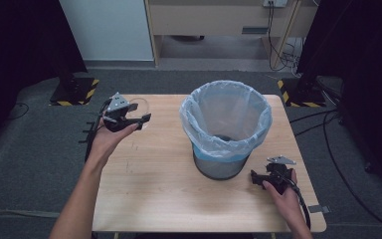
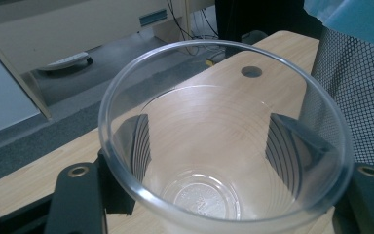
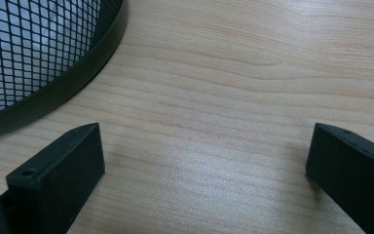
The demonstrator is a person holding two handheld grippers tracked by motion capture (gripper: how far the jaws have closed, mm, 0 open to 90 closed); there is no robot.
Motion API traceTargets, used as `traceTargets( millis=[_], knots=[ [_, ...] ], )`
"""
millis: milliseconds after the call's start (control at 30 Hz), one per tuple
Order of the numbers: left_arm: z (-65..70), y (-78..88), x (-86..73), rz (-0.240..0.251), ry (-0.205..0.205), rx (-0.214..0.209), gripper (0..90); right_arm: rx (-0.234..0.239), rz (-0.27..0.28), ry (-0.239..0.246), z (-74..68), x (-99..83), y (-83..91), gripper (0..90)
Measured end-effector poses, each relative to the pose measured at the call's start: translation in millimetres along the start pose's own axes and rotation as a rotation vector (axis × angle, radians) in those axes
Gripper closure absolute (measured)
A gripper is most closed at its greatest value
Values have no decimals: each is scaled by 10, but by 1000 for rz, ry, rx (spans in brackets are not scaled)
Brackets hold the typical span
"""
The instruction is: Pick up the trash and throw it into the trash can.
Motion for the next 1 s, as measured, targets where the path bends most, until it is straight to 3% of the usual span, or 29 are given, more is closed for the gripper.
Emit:
traceTargets(
  millis=[367, 600, 1000],
  knots=[
    [2, 30, 182, 20, -19, -5, 325, -2, 0, -2, -1, 1, -1, 6],
    [73, 44, 333, 30, -67, -24, 330, -2, -1, -7, -4, 1, -1, 6],
    [102, 62, 488, 37, -80, -44, 338, -3, -1, -8, -4, 2, -2, 6]
  ],
)
Point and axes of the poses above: each handheld gripper's, and its own axes: y roughly backward along the jaws, x roughly out of its top, z roughly to its right, the point moved 7 cm from there along -y, roughly forward along the jaws, and after that the axes turned 7 degrees about -y, right-handed, at the moved point
